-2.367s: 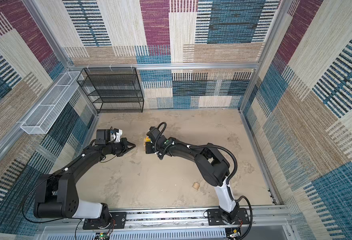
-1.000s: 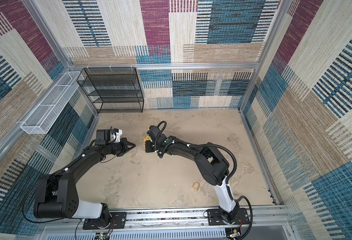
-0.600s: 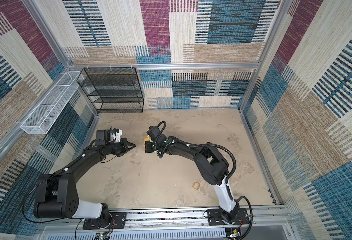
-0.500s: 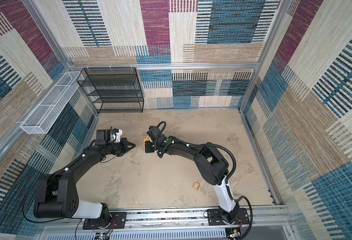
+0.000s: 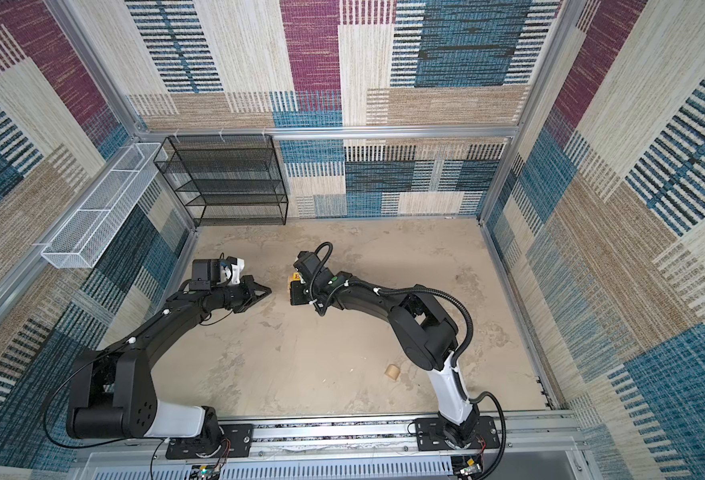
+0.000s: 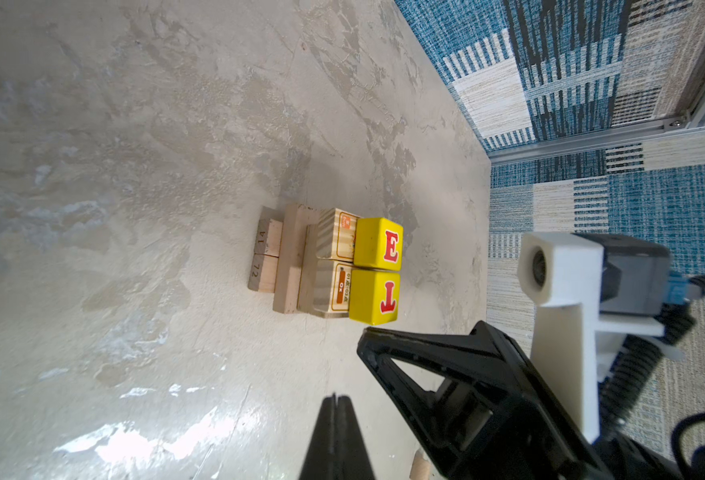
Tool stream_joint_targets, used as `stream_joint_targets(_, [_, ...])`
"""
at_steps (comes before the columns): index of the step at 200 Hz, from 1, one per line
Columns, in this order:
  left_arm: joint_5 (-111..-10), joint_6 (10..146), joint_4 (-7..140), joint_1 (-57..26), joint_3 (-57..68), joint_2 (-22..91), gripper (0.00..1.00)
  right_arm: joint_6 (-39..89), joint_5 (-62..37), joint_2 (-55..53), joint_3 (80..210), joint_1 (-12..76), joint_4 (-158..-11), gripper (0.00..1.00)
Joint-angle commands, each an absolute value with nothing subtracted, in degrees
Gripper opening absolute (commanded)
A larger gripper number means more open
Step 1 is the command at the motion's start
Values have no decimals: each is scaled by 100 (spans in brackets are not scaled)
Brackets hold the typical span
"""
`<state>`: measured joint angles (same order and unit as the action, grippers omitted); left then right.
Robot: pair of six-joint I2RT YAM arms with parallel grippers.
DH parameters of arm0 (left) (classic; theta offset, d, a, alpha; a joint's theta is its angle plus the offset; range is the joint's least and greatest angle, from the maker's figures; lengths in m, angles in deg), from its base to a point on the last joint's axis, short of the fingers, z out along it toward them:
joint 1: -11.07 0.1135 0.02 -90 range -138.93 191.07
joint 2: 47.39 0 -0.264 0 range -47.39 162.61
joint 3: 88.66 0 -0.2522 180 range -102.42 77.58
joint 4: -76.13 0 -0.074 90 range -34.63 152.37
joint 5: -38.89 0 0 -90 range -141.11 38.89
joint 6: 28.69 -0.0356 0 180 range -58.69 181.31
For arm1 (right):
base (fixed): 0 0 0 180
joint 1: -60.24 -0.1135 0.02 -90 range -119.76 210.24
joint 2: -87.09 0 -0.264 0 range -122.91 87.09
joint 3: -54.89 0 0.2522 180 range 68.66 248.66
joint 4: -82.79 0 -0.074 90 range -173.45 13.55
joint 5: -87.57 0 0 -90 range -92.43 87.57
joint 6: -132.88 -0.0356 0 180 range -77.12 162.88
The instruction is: Build the wood block tower
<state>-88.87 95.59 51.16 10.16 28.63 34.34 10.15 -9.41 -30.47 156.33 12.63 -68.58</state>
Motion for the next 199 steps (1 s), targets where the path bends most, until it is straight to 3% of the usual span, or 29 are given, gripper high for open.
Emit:
stream_joint_targets(1, [-8873, 9512, 5094, 1018, 2854, 3408, 0, 1036, -879, -3025, 15681, 1252, -6872, 1])
stream_joint_targets(103, [-8687, 9327, 4871, 1011, 2757, 3276, 0, 896, -1298, -2750, 15453, 1255, -7071, 2])
stream_joint_targets(199, [-7934, 8733, 3977, 1002, 2274, 2653, 39, 1013, -1730, -1993, 14663, 1239, -7458, 7])
